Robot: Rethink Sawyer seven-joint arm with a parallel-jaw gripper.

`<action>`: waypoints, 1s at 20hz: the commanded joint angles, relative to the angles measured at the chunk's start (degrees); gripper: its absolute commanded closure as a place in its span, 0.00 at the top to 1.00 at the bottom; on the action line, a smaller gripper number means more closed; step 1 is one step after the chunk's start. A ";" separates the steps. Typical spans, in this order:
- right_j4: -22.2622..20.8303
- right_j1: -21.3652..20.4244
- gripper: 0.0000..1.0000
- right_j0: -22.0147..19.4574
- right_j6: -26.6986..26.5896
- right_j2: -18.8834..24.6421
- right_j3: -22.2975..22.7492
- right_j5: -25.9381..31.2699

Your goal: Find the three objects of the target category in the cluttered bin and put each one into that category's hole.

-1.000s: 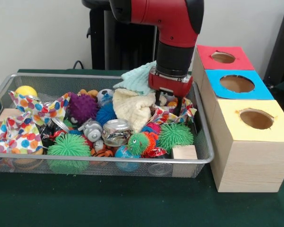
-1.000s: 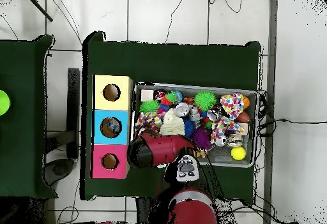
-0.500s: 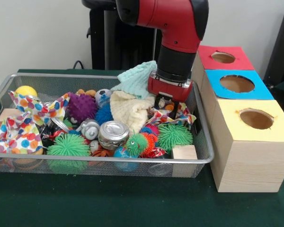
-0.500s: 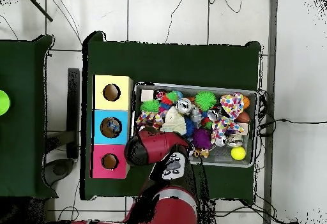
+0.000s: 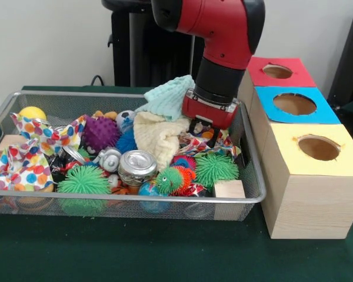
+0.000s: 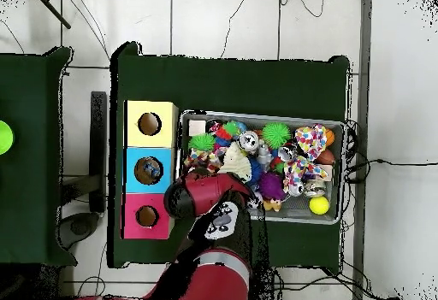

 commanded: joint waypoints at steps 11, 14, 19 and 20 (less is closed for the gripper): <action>-11.51 -4.09 0.00 -22.35 -22.21 9.96 -0.23 23.18; -12.61 -5.15 0.00 -25.17 -23.19 12.01 -0.14 25.06; -13.99 -4.66 0.00 -27.23 -22.06 14.29 -0.12 26.14; -14.15 -4.44 0.00 -27.55 -21.79 14.66 -0.14 26.27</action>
